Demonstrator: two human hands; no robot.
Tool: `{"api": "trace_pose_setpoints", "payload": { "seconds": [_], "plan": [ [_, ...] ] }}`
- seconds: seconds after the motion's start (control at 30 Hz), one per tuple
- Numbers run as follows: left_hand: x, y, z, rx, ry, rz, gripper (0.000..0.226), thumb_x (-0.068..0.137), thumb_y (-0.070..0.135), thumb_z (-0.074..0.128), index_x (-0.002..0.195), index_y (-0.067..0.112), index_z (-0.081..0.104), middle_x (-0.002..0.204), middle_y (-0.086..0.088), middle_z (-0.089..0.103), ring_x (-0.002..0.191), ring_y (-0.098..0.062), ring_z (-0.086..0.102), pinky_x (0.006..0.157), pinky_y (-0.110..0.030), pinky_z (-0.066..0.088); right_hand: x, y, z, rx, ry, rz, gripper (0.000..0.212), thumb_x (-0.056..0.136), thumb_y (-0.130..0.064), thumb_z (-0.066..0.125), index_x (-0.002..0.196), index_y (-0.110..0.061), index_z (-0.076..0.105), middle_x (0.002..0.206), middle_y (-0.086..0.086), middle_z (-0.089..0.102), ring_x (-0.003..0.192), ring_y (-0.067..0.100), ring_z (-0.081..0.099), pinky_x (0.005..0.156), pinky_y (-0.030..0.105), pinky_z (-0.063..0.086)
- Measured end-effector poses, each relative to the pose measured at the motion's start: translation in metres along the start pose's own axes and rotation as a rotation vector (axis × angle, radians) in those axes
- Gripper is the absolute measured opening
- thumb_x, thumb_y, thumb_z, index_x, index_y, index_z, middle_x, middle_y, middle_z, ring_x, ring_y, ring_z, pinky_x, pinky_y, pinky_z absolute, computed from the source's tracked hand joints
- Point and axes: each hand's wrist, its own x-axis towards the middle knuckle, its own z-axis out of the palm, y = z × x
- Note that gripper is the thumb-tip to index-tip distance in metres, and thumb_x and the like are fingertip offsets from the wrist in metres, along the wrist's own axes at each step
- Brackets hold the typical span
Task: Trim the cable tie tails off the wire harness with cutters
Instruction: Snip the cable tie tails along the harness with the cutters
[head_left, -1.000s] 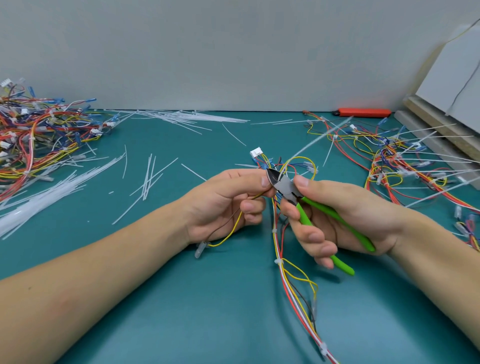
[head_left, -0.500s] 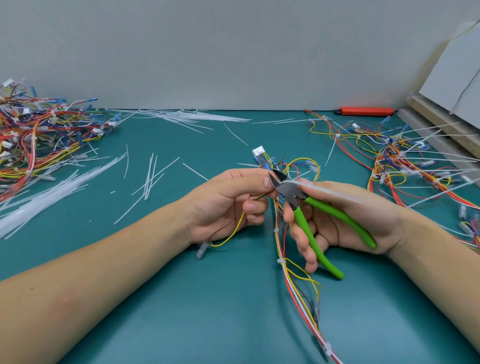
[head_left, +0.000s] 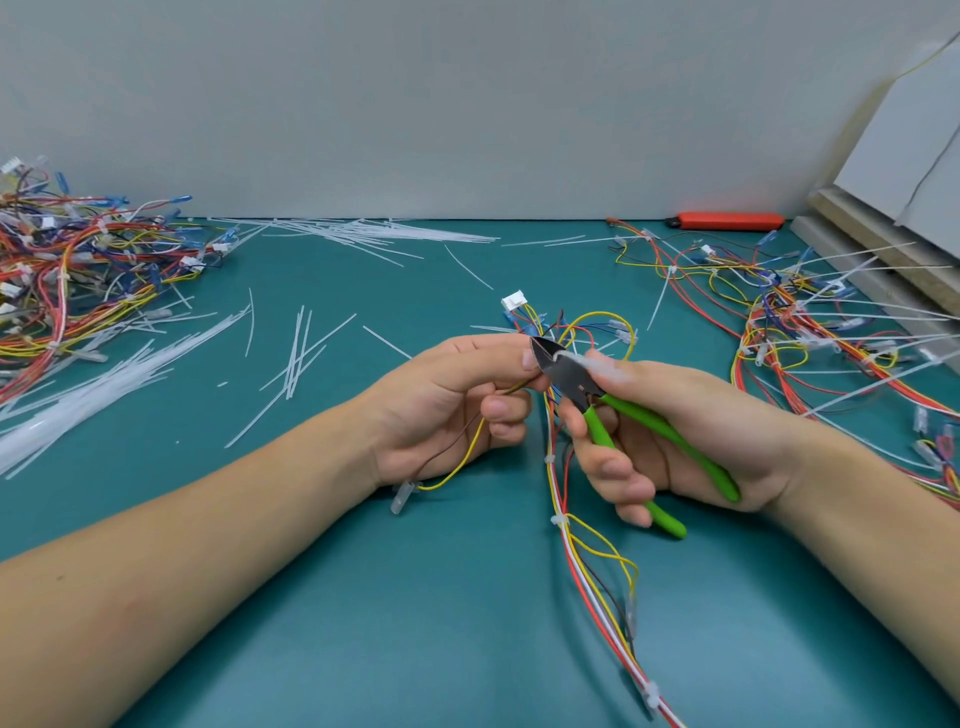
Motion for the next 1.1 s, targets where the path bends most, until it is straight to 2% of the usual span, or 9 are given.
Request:
{"api": "trace_pose_setpoints", "payload": {
  "seconds": [0.07,0.2,0.33,0.43,0.6,0.7,0.87,1.1],
  "plan": [
    [0.000,0.000,0.000,0.004,0.001,0.001,0.018,0.092,0.017,0.057,0.085,0.021,0.073,0.072,0.010,0.059,0.050,0.000,0.040,0.054,-0.016,0.037,0.000,0.000,0.002,0.014,0.001,0.012,0.048,0.094,-0.064,0.060,0.095,-0.017,0.062,0.068,0.005,0.047,0.051,0.018,0.043,0.051,0.031,0.049],
    [-0.001,-0.001,-0.003,-0.002,-0.018,0.006,0.022,0.093,0.017,0.055,0.085,0.021,0.074,0.072,0.012,0.061,0.049,0.001,0.040,0.054,-0.015,0.036,0.000,-0.003,0.008,0.009,-0.005,0.021,0.047,0.096,-0.063,0.055,0.093,-0.017,0.061,0.068,0.006,0.047,0.049,0.018,0.045,0.051,0.033,0.053],
    [0.001,-0.001,-0.004,0.051,-0.089,0.018,0.010,0.092,0.023,0.066,0.087,0.023,0.075,0.071,0.013,0.064,0.051,0.001,0.042,0.056,-0.015,0.036,-0.001,-0.001,0.005,-0.003,-0.002,0.014,0.049,0.095,-0.061,0.048,0.096,-0.016,0.067,0.071,0.009,0.057,0.055,0.022,0.057,0.058,0.040,0.060],
    [0.001,-0.002,-0.001,0.070,-0.130,0.024,0.012,0.093,0.025,0.064,0.088,0.024,0.075,0.073,0.011,0.067,0.052,0.001,0.044,0.057,-0.015,0.037,-0.003,-0.002,-0.001,0.022,-0.046,0.023,0.055,0.093,-0.065,0.052,0.104,-0.014,0.070,0.082,0.015,0.066,0.066,0.027,0.068,0.068,0.047,0.063],
    [0.000,0.000,-0.001,0.036,-0.102,-0.001,0.022,0.097,0.017,0.053,0.089,0.022,0.073,0.077,0.005,0.068,0.051,0.001,0.044,0.057,-0.015,0.039,-0.002,-0.002,-0.006,0.044,-0.102,0.020,0.058,0.090,-0.067,0.062,0.109,-0.012,0.070,0.088,0.017,0.069,0.073,0.029,0.072,0.074,0.051,0.063],
    [0.000,0.000,-0.001,0.040,-0.101,0.003,0.024,0.097,0.017,0.051,0.090,0.022,0.073,0.077,0.006,0.068,0.051,0.001,0.044,0.057,-0.016,0.040,-0.001,-0.002,-0.006,0.052,-0.093,0.022,0.061,0.089,-0.069,0.062,0.108,-0.012,0.071,0.086,0.016,0.069,0.072,0.030,0.071,0.074,0.051,0.063],
    [0.000,-0.001,-0.003,0.046,-0.072,0.007,0.016,0.094,0.018,0.058,0.090,0.020,0.073,0.077,0.007,0.066,0.051,0.001,0.044,0.056,-0.017,0.041,-0.002,-0.002,-0.003,0.035,-0.073,0.019,0.059,0.089,-0.069,0.061,0.106,-0.013,0.070,0.082,0.013,0.066,0.069,0.029,0.068,0.073,0.051,0.063],
    [0.001,-0.002,-0.003,0.029,-0.043,0.012,0.019,0.094,0.017,0.055,0.086,0.020,0.072,0.075,0.008,0.065,0.051,0.000,0.043,0.056,-0.018,0.039,-0.002,-0.001,0.002,0.008,-0.030,-0.001,0.048,0.093,-0.063,0.061,0.100,-0.015,0.065,0.073,0.009,0.056,0.055,0.022,0.057,0.058,0.038,0.059]
  ]
}}
